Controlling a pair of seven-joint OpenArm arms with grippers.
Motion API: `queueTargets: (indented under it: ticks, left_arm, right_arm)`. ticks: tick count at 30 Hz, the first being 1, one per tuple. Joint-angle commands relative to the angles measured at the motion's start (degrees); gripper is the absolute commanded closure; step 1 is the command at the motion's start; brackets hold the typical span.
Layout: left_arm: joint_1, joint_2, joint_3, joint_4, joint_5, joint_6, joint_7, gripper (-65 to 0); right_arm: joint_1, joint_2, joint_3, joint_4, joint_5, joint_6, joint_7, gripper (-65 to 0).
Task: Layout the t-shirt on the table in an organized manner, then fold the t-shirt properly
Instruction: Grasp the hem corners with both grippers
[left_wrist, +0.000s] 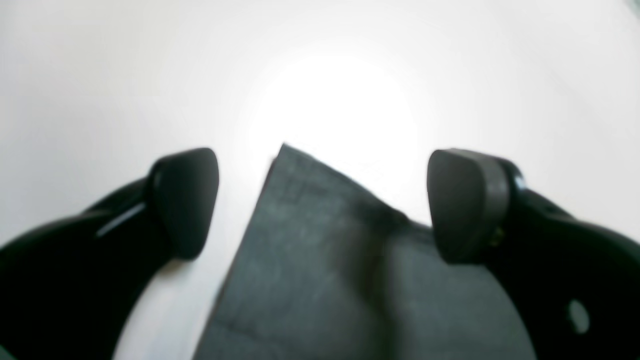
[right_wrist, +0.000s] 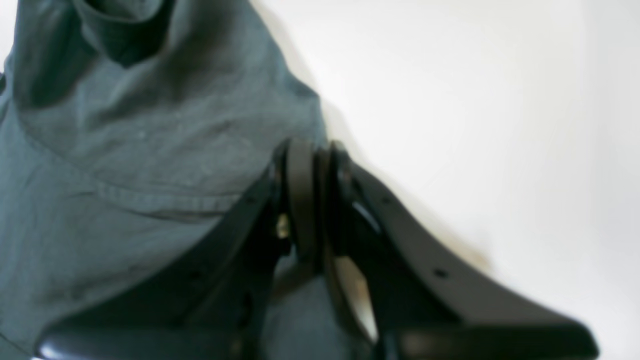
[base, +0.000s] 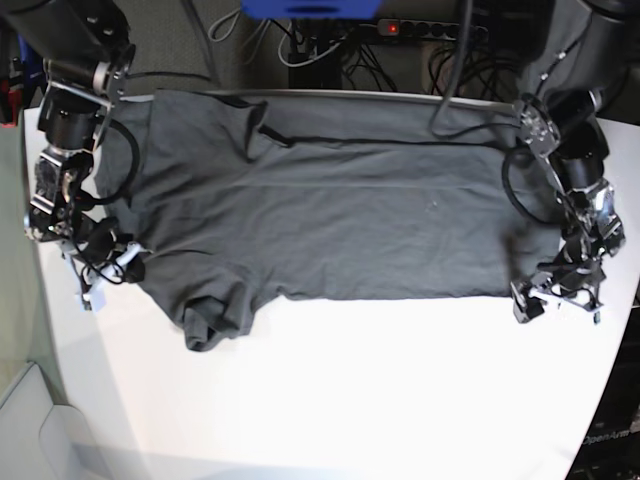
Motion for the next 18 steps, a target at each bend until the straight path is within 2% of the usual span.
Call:
queueTargets:
  ticks: [1, 4, 7, 11, 16, 18]
  left_arm:
    - [-1.80, -0.65, 1.00, -0.16, -0.79, -0.34, -1.71, -64.6]
    - [-1.89, -0.65, 3.91, -0.86, -0.79, -0.34, -2.50, -64.6]
    - [-1.80, -0.30, 5.14, -0.86, -0.79, 0.27, -2.41, -64.6]
    - [-1.10, -0.30, 5.14, -0.86, -0.96, 6.95, -2.41, -64.8]
    - [0.04, -0.47, 5.14, -0.86, -1.14, 7.04, -2.59, -64.2]
    - [0.13, -0.47, 5.14, -0.86, -1.23, 7.04, -2.41, -61.1]
  right_arm:
    - [1.33, 0.69, 0.11, 0.80, 0.36, 0.38, 0.75, -4.4]
    - [1.42, 0.51, 0.19, 0.80, -2.19, 0.38, 0.75, -4.4]
    - [1.68, -0.98, 0.46, 0.80, -5.18, 0.38, 0.75, -4.4]
    - [1.77, -1.34, 0.55, 0.89, -6.14, 0.38, 0.75, -4.3]
    - [1.86, -1.42, 0.55, 0.89, -6.14, 0.38, 0.84, -4.2]
    - [1.86, -1.42, 0.55, 0.89, -6.14, 0.38, 0.92, -4.1]
